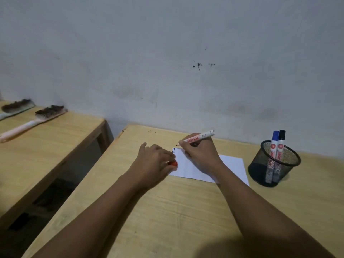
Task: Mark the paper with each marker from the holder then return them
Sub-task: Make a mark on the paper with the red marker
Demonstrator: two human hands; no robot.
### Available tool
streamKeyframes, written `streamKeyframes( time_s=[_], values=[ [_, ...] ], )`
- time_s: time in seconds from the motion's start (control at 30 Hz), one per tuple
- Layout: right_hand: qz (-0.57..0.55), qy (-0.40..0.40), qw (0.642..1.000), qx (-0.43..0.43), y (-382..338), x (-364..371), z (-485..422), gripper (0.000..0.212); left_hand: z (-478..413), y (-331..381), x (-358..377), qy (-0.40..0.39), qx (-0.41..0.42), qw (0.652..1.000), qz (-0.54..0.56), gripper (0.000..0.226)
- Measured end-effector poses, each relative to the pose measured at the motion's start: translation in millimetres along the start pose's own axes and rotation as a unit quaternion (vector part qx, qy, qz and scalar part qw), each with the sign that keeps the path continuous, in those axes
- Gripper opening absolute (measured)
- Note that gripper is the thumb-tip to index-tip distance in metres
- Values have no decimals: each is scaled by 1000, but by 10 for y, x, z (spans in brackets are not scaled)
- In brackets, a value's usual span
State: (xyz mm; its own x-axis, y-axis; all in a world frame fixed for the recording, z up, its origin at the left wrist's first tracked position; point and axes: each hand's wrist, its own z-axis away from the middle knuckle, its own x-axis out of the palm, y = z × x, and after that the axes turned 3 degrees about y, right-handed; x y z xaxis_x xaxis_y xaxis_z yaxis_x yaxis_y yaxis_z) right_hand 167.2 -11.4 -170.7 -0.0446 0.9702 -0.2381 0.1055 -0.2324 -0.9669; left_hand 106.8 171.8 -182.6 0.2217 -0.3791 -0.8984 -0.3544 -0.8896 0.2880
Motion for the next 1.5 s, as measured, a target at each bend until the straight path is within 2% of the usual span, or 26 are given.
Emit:
streamKeyframes(
  time_s=[0.23, 0.67, 0.93, 1.5],
  values=[
    [4, 13, 1000, -7, 173, 25, -63, 12, -3, -72, 39, -4, 9, 1000, 13, 29],
    [34, 10, 999, -4, 229, 57, -75, 18, -41, -154, 73, -17, -33, 994, 102, 24],
    [49, 8, 999, -5, 218, 54, -64, 19, -56, -179, 47, -69, -47, 992, 99, 27],
    [61, -27, 998, -17, 178, 19, -37, 19, -71, -177, 38, -71, -47, 992, 87, 27]
  ],
)
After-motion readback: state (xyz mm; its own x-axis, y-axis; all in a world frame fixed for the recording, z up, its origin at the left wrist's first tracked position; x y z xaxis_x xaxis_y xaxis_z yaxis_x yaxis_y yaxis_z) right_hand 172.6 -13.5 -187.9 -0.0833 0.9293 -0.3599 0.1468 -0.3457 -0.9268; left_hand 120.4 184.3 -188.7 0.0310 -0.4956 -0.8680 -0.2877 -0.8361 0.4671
